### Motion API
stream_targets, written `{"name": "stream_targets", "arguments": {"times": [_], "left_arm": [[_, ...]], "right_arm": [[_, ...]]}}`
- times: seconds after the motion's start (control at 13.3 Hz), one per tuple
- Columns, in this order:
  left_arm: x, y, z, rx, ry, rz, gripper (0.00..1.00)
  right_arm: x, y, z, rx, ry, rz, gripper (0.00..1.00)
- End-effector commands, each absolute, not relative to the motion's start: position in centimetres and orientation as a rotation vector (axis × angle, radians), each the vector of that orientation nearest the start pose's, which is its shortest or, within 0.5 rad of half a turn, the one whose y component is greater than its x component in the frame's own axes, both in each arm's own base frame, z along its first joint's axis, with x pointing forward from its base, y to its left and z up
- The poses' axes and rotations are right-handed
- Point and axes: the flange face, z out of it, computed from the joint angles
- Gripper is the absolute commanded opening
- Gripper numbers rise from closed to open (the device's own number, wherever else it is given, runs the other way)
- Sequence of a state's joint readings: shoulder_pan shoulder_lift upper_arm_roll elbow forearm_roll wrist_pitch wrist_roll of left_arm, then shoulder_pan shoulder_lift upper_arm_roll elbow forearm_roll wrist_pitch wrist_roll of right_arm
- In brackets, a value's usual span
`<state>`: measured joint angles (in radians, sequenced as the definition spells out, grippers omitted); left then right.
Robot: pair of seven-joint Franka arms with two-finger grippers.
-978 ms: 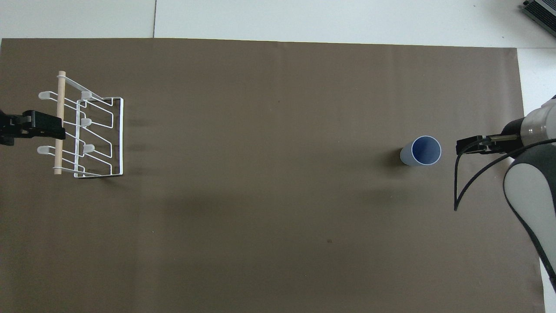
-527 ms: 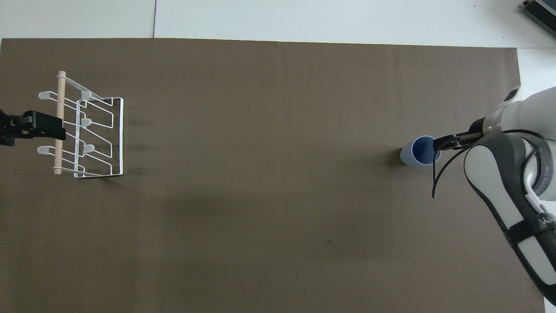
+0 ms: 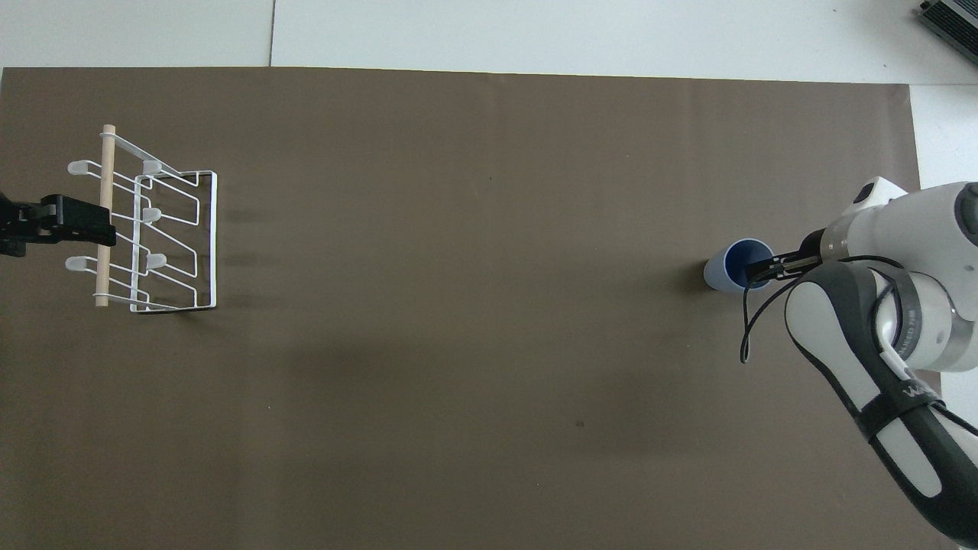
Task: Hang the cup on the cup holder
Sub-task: 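Lift the blue cup with the right gripper and tip it sideways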
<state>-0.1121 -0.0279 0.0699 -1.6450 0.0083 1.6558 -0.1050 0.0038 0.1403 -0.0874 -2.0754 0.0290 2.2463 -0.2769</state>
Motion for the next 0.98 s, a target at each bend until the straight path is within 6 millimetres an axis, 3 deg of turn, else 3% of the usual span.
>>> {"name": "stream_targets", "arguments": {"times": [0.0,0.45,0.9], "left_arm": [[54.4,-2.1,61.2,-3.148,-0.099,-0.072,1.0],[54.3,-2.0,61.2,-3.148,-0.102,-0.072,1.0],[54.2,-2.3,60.7,-3.178,-0.107,-0.069,1.0]], "right_arm": [[56.8,-4.6,36.4,-3.095,-0.294,-0.067,0.01],[57.8,-4.0,37.9,-3.061,-0.28,-0.041,0.0],[60.6,-0.8,49.1,-2.861,-0.237,-0.085,0.0]]}}
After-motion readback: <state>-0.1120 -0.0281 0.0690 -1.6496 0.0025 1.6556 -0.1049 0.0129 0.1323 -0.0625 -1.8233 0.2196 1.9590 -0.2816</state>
